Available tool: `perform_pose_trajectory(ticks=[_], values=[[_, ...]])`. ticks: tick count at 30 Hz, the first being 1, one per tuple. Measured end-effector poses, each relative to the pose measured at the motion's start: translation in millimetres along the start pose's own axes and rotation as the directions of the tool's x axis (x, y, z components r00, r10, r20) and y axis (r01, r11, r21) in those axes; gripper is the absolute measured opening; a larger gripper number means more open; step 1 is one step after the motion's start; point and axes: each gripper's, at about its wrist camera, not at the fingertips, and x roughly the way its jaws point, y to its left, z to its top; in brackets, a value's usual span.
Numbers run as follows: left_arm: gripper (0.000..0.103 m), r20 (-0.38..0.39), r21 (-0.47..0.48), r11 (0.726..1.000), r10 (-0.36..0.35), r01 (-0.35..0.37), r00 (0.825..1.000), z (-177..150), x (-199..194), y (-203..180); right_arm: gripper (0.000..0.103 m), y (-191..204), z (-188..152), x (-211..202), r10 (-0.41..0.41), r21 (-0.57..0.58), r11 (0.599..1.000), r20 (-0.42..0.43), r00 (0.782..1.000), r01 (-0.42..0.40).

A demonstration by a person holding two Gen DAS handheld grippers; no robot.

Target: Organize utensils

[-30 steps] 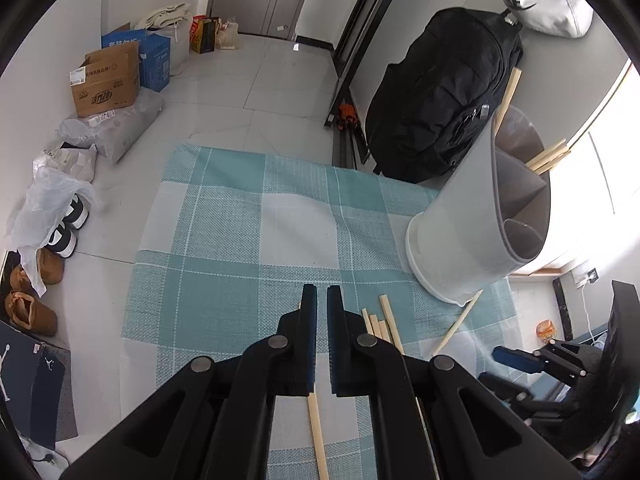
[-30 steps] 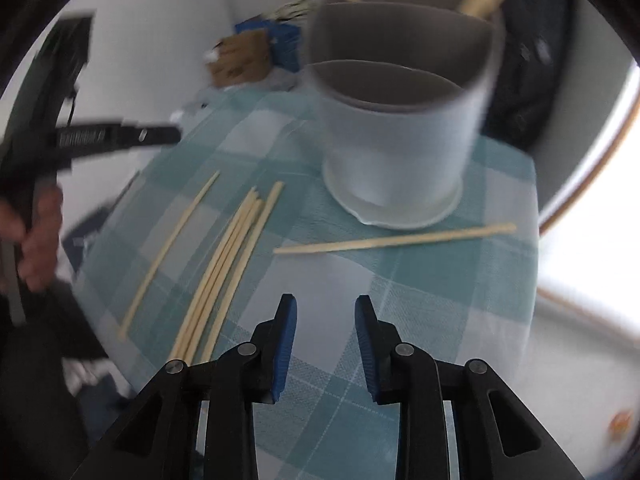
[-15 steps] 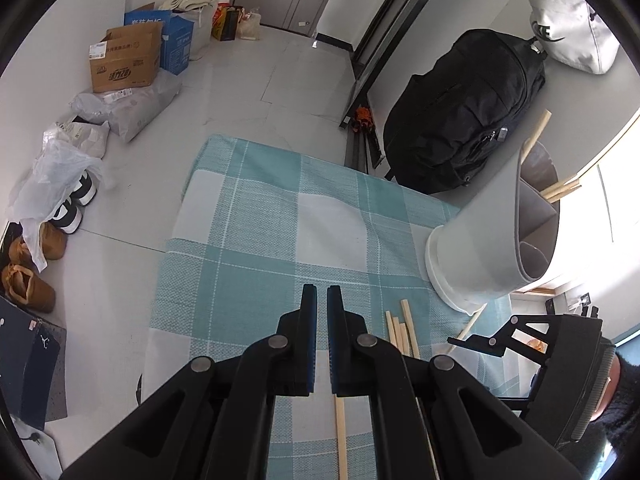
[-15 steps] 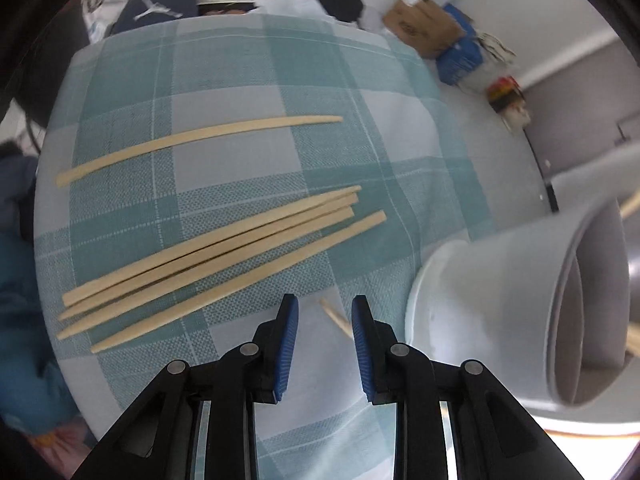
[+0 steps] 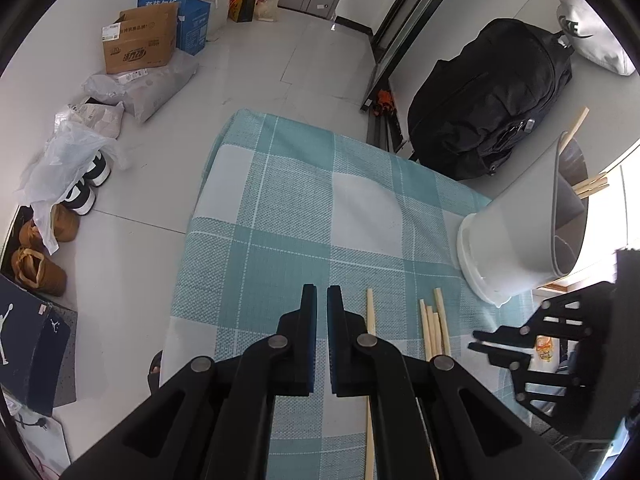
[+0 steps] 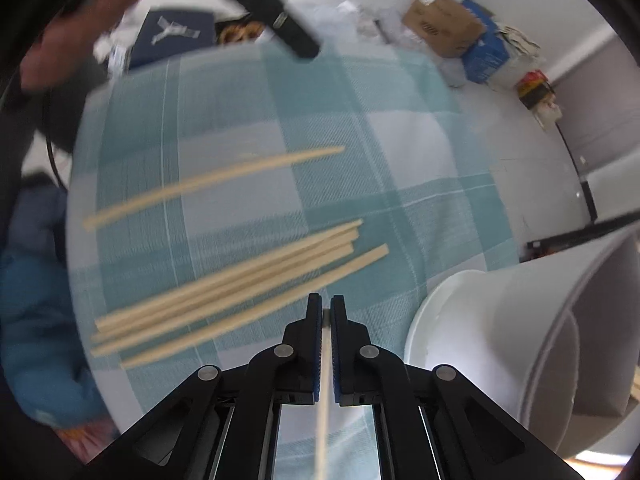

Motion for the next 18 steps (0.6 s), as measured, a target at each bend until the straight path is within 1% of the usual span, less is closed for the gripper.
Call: perform_pose_trajectory(ticks=[3,6,10,12,14,15,16,18], values=[[0.001,-0.017,0.0,1.0,-0.001,0.001,1.0,-1,3,0,0.003,-8,7,-19,0.017,0.127,0.991,0.078,0.997,-0.027],[0.001,-0.04,0.01,1.0,0.008,-0.007,0.999,-4,8,-3,0.003,-14,9,-39,0.025,0.246,0.967,0.162,0.986,-0.065],[0.001,-0.11,0.011,1.0,0.001,0.0,0.994,-8,19,-6,0.003,-15,3,-67,0.02,0.38,0.915,0.296,0.955,-0.137],[0.003,-0.145,0.018,1.0,0.023,-0.02,0.989,-9,25,-7,0.003,-18,-4,-80,0.002,0.447,0.876,0.368,0.93,-0.179],[0.011,-0.169,0.03,0.999,0.034,-0.029,0.985,-10,31,-9,0.003,-25,-8,-82,-0.02,0.497,0.842,0.417,0.909,-0.209],[0.018,-0.176,0.038,0.999,0.039,-0.033,0.984,-11,33,-12,0.003,-27,-14,-87,-0.035,0.526,0.817,0.452,0.891,-0.235],[0.029,-0.16,0.047,0.998,0.04,-0.033,0.986,-11,31,-15,0.003,-29,-19,-91,-0.043,0.542,0.802,0.47,0.881,-0.25],[0.045,-0.142,0.084,0.995,0.064,-0.053,0.988,-11,29,-22,0.003,-32,-31,-102,-0.077,0.585,0.758,0.518,0.852,-0.288]])
